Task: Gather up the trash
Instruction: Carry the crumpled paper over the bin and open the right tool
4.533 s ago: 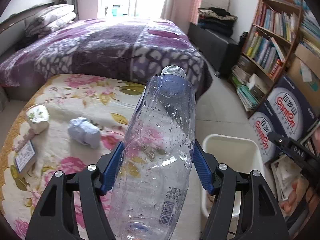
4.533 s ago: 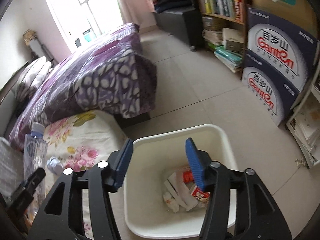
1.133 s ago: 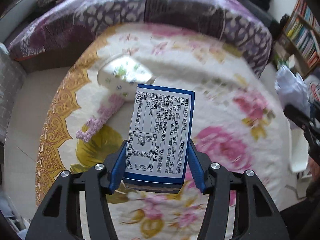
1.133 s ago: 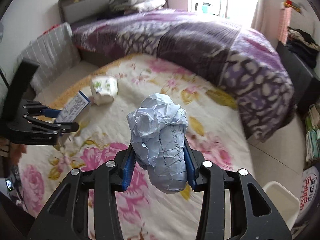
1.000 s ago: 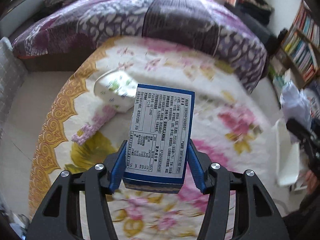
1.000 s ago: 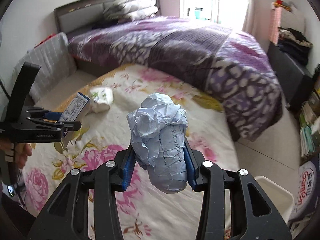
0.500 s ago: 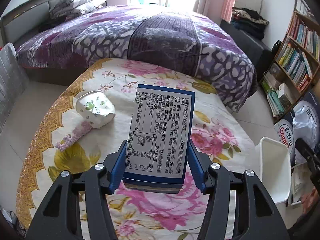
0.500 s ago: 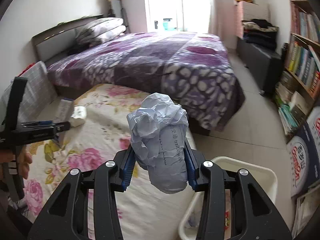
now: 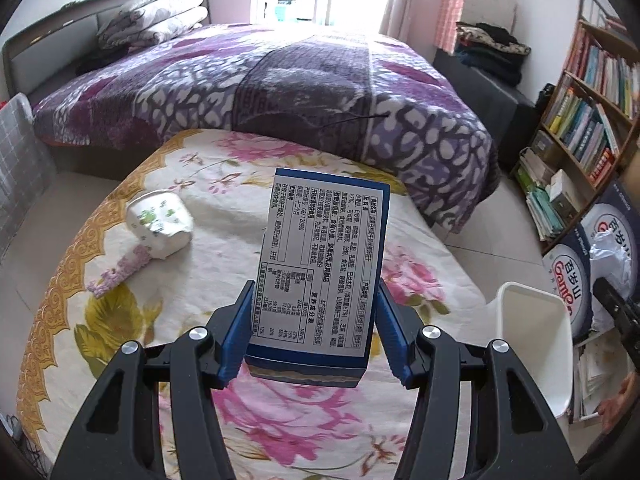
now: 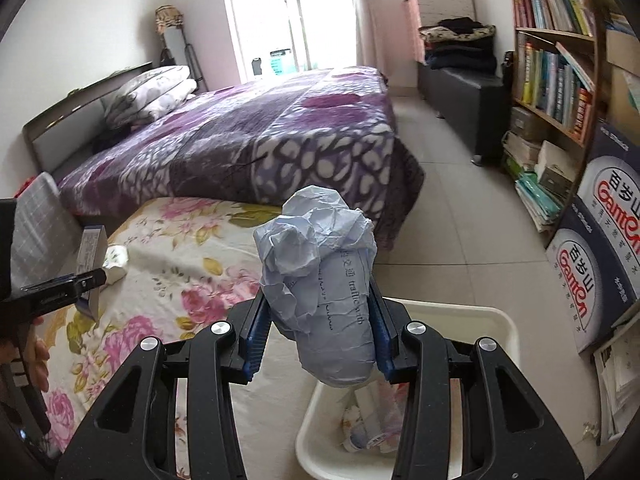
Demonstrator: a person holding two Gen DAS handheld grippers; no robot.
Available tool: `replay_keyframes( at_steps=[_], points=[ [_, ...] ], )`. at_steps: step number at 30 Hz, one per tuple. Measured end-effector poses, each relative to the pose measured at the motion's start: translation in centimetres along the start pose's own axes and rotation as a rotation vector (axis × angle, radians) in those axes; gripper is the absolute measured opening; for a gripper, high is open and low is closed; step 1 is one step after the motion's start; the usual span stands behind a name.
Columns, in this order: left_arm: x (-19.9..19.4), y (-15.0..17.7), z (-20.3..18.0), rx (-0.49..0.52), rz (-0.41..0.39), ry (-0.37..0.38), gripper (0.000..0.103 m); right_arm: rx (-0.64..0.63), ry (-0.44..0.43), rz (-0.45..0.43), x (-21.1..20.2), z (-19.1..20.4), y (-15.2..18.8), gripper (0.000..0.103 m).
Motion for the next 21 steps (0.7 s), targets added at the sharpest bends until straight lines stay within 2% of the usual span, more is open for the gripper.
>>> replay_keyframes(
  at_steps=[10,17,21],
  points=[
    [-0.6,0.1,-5.3,0.065,-0.014,0.045,0.056,0.062,0.086,0.008,-0.7,-3.9,0.2,0.041],
    [-0.3,0.7,-8.1,0.120,-0.003,0.061,0.056,0.165,0.167,0.090,-0.1,-7.6,1.0,0.042],
    [-0.2,1.0,-9.8,0.147,0.002,0.080,0.056,0.220,0.194,0.116,-0.2,-9.4,1.4,0.046]
  ],
)
Point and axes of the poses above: each gripper's, at about its wrist camera, not at the fingertips, and x roughly the way its jaws point, z to its left, y to its underside, the point moved 1 cm from there along x, roughly the way its jaws point, and after that the axes turned 4 degrees about -y, right-handed, at the moved point
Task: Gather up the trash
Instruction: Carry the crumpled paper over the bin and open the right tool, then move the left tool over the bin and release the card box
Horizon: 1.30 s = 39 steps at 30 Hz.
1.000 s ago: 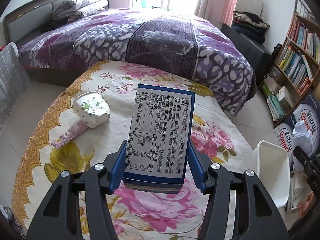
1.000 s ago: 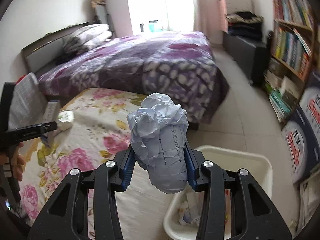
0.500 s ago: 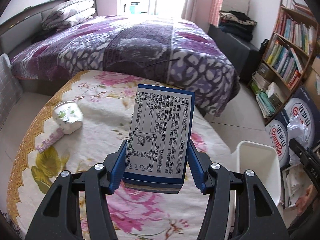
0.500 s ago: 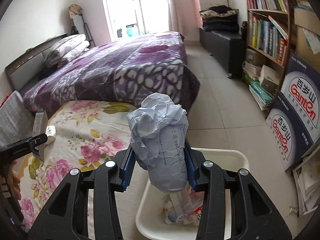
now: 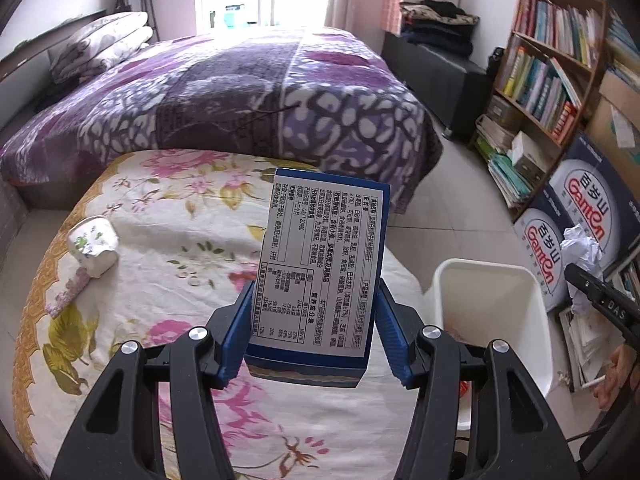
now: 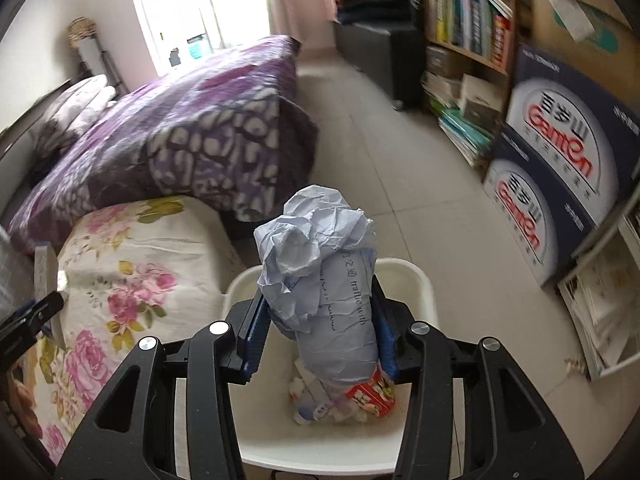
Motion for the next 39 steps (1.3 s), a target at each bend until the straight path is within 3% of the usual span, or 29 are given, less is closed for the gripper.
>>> replay_keyframes(
  at_steps=[5,9,20,27,30,31,32,35,39],
  points=[
    [0.0,0.1,-3.0,0.043,0.002,0.042,0.056,0.031,0.052,-0.020,-0.7,-2.0,0.2,0.071],
    [-0.3,0.5,-5.8,0.087,0.003,0.089,0.056,0.080,0.072,-0.040,-1.3,-4.0,0.2,0.080],
    [0.1,2.1,-12.0,0.198,0.041,0.203,0.057,0.204,0.111,-0.064,-2.7,-8.7,-0.2,0.085],
    [0.2,2.3,-15.1,0.209,0.072,0.307,0.057,0.253,0.128,-0.070,-3.4,-10.8,0.0,0.087],
    [0.4,2.4,-15.9,0.193,0.096,0.396,0.067,0.283,0.124,-0.068,-3.5,-11.7,0.2,0.087],
    [0.4,2.4,-15.9,0.176,0.100,0.431,0.079,0.294,0.121,-0.067,-3.5,-11.9,0.2,0.087],
    [0.5,2.4,-15.8,0.161,0.108,0.457,0.081,0.301,0.118,-0.066,-3.6,-12.1,0.2,0.087],
    [0.9,2.6,-15.7,0.139,0.140,0.497,0.081,0.323,0.105,-0.061,-3.5,-12.5,0.2,0.087],
    [0.9,2.6,-15.3,0.136,0.141,0.472,0.081,0.326,0.089,-0.055,-3.4,-12.1,0.2,0.088]
  ],
)
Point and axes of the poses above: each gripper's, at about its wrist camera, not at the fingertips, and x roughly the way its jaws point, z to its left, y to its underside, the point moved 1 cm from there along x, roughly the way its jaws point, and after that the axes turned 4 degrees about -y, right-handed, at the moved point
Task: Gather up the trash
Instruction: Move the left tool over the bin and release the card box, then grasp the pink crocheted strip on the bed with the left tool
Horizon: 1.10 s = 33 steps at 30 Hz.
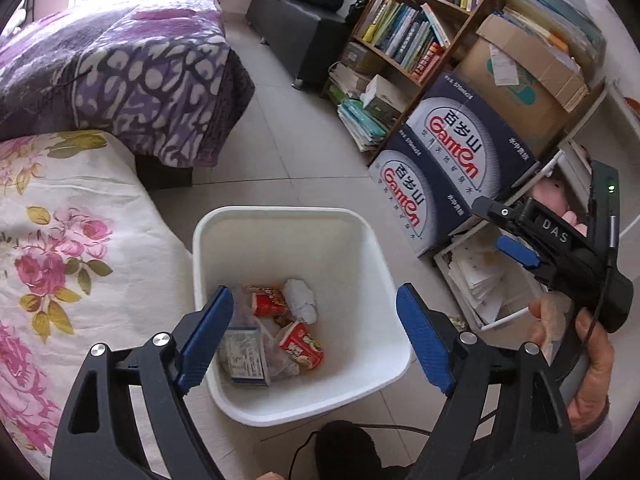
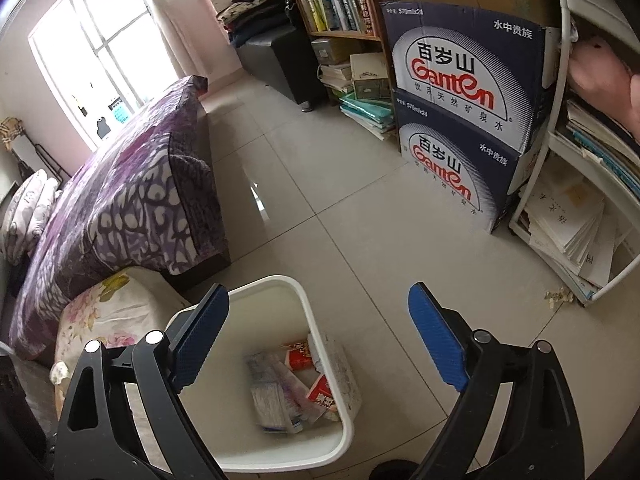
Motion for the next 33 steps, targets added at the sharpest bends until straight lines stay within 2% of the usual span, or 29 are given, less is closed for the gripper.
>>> replay_keyframes(
  at_steps=[4,9,14,15,21,23,30,32,33],
  points=[
    [-0.4,0.2,0.9,-0.001,-0.001,-0.058,0.082,-0.027,-0.002,0.009,0.2,1.1,0.4,0.089],
    [-0.6,0.7,3.4,-0.008,0.015,-0.187,0.082,-0.067,-0.003,0.044,1.0,2.8,1.1,0.090],
    [-1.5,1.5,8.0,0.008,0.023,-0.387,0.082,-0.113,-0.024,0.075,1.8,5.3,1.9,0.090],
    [-1.8,1.8,9.7,0.007,0.032,-0.444,0.082,-0.124,-0.029,0.078,2.0,5.9,2.1,0.090],
    [-3.8,2.8,19.2,-0.061,0.086,-0.669,0.082,-0.207,-0.049,0.113,2.9,9.7,3.7,0.091],
    [-4.9,3.1,22.5,-0.095,0.098,-0.718,0.082,-0.232,-0.055,0.129,3.5,11.0,4.3,0.092],
    [-9.6,4.4,33.0,-0.282,0.101,-0.805,0.082,-0.299,-0.080,0.162,5.1,15.3,6.7,0.092],
    [-10.6,4.5,34.9,-0.301,0.108,-0.804,0.082,-0.324,-0.096,0.166,5.4,16.6,7.5,0.092],
    [-11.0,4.8,36.6,-0.308,0.138,-0.793,0.082,-0.338,-0.099,0.165,5.5,17.1,7.8,0.092]
  ],
)
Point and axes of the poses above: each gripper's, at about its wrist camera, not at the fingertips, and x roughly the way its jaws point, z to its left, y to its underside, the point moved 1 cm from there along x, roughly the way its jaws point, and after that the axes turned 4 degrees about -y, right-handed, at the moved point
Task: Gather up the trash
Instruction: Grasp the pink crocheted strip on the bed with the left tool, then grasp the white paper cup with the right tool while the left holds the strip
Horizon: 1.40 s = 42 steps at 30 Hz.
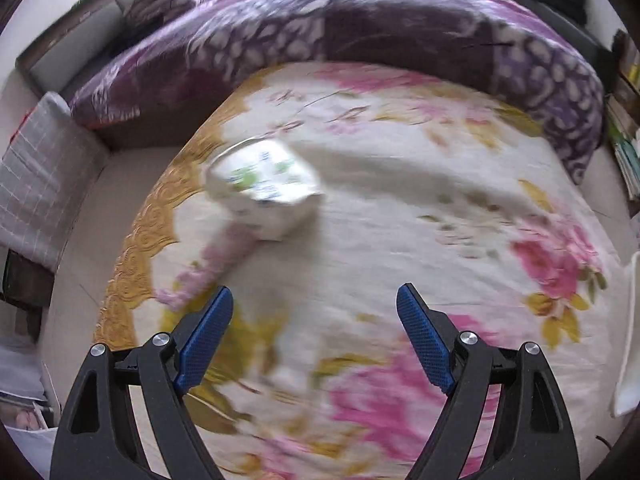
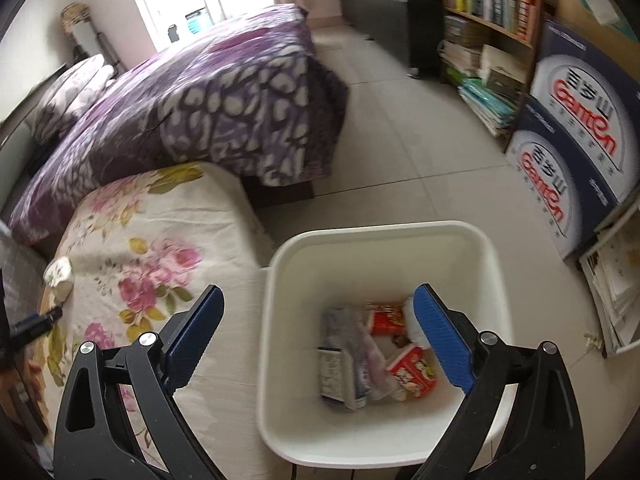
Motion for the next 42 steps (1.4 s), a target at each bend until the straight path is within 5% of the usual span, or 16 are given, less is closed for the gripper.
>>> replay_keyframes(
  at_steps=[4,8,16,18,20,22,29,38,42],
  points=[
    [2.7,-0.2,3.0,0.064,0.068,0.008,0.082,-0.078,-0.025,-0.018,0.5,2.6,0.2,0.092],
    [5.0,-0.3,5.3,0.096,0.102,0.031,0.082,-0.180,-0.147,-0.038,1.0,5.8,0.0,0.094],
    [7.1,0.4,8.0,0.184,0.042,0.251,0.080,-0.440,-0.345,-0.004,4.3,18.4,0.7,0.094],
    [6.9,1.0,8.6,0.204,-0.001,0.278,0.074,-0.500,-0.385,0.009,5.5,22.3,1.0,0.094],
    [6.3,2.0,9.6,0.206,-0.043,0.306,0.044,-0.550,-0.422,0.027,6.5,26.1,1.3,0.094],
    [5.9,3.1,10.8,0.195,-0.061,0.326,0.028,-0.574,-0.453,0.044,7.4,28.8,1.5,0.094],
    [3.4,9.5,13.9,0.163,-0.138,0.403,0.028,-0.635,-0.541,0.096,9.9,36.2,2.6,0.094],
    [2.0,14.1,14.7,0.192,-0.168,0.328,0.028,-0.632,-0.694,0.294,10.4,40.0,8.1,0.096],
    [1.8,14.7,14.8,0.170,-0.182,0.329,0.028,-0.633,-0.700,0.342,10.0,42.0,10.1,0.096]
  ],
)
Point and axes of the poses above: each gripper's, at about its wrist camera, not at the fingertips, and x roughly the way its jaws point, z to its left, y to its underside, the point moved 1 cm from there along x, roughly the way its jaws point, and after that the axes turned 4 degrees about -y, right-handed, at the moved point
